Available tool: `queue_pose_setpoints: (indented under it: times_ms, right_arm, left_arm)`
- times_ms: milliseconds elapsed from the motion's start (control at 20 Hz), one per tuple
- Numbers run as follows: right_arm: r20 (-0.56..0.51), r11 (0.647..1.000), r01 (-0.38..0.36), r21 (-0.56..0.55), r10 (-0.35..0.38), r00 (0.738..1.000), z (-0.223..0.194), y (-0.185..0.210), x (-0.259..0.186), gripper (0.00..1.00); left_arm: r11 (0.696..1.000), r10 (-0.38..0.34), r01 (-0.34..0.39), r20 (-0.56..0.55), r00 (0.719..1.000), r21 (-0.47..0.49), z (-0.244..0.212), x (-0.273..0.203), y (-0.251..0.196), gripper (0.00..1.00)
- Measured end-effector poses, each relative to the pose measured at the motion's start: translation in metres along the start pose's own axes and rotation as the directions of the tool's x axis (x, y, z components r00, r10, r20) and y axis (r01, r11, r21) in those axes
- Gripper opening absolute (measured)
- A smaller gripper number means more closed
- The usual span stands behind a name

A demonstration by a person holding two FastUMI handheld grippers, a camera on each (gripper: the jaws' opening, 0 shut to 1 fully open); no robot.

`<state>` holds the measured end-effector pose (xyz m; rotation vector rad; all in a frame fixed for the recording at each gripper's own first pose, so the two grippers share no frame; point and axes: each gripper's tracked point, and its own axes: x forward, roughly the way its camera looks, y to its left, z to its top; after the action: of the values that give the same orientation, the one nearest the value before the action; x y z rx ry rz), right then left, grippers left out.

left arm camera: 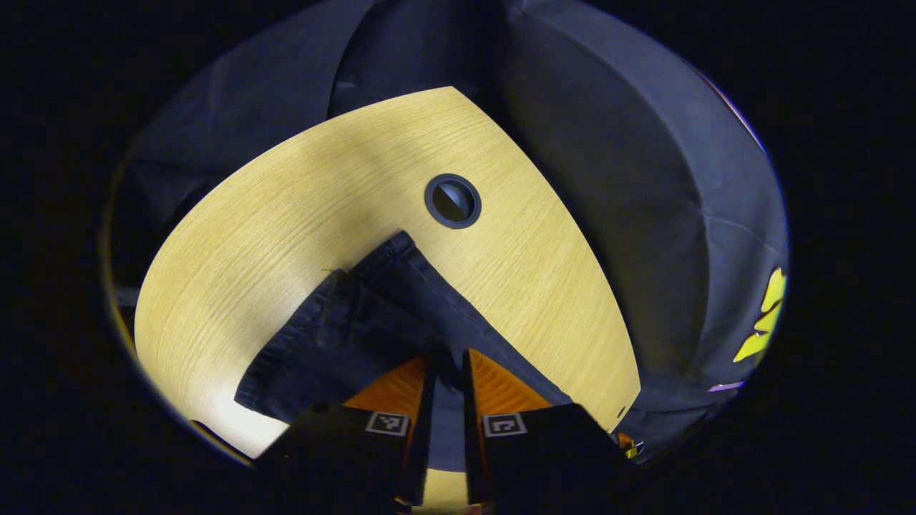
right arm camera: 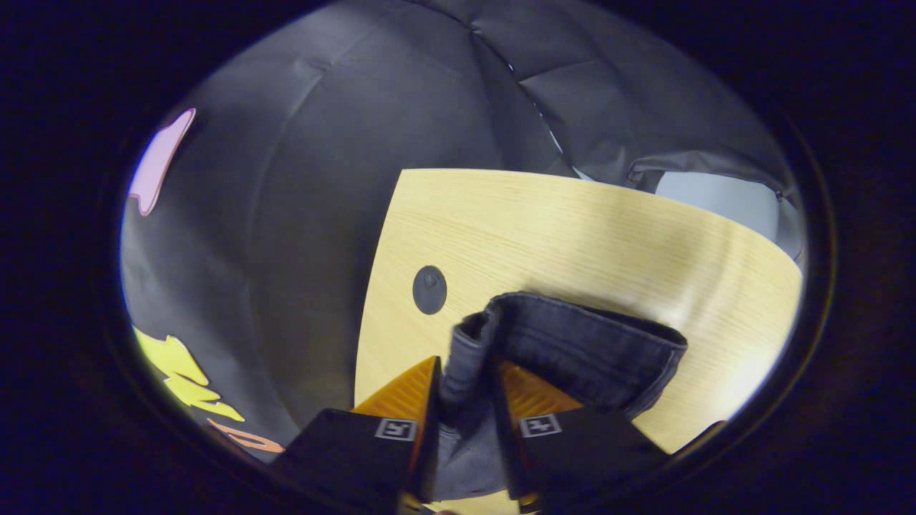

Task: Grasp the waist and the cuffs of the jeans and fold them to make the two legs overlap; first hold the waist and fold one-third of the jeans toward the cuffs, then hold the cuffs and fold the remaining one-third in the same direction to finish folding.

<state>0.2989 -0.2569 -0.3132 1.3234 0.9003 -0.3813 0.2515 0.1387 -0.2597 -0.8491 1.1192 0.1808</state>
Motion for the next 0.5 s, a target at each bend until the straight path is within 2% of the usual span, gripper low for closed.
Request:
queue_pose_setpoints:
  times_ms: [100,150,250,300,350,400,500]
  right_arm:
    - [0.025,1.0,-0.027,-0.002,0.027,0.999,0.005,0.01,-0.011,0.6]
    - [0.028,0.999,-0.032,-0.011,0.033,0.999,0.004,0.011,-0.017,0.76]
    - [0.038,0.998,-0.029,-0.057,0.031,0.999,0.001,0.01,-0.034,0.87]
    - [0.046,0.995,-0.027,-0.094,0.031,0.998,-0.001,0.01,-0.044,0.87]
    - [0.051,0.99,-0.019,-0.142,0.027,0.998,-0.006,0.01,-0.053,0.87]
    - [0.056,0.979,-0.008,-0.202,0.02,0.998,-0.011,0.008,-0.065,0.87]
    - [0.083,0.94,0.008,-0.34,0.022,0.996,-0.024,0.008,-0.09,0.88]
  left_arm:
    - [1.0,0.01,-0.009,-0.007,1.0,0.026,-0.003,-0.009,0.0,0.44]
    - [0.999,0.009,-0.009,-0.001,1.0,0.04,-0.002,-0.015,-0.003,0.64]
    - [0.997,0.006,-0.007,0.009,1.0,0.082,-0.003,-0.03,-0.012,0.64]
    - [0.994,-0.001,-0.001,0.011,1.0,0.106,-0.006,-0.041,-0.018,0.64]
    - [0.992,-0.009,0.007,0.01,1.0,0.129,-0.011,-0.053,-0.025,0.77]
    - [0.987,-0.017,0.015,0.012,1.0,0.163,-0.019,-0.063,-0.032,0.82]
    - [0.963,-0.033,0.017,0.055,0.998,0.269,-0.034,-0.093,-0.044,0.86]
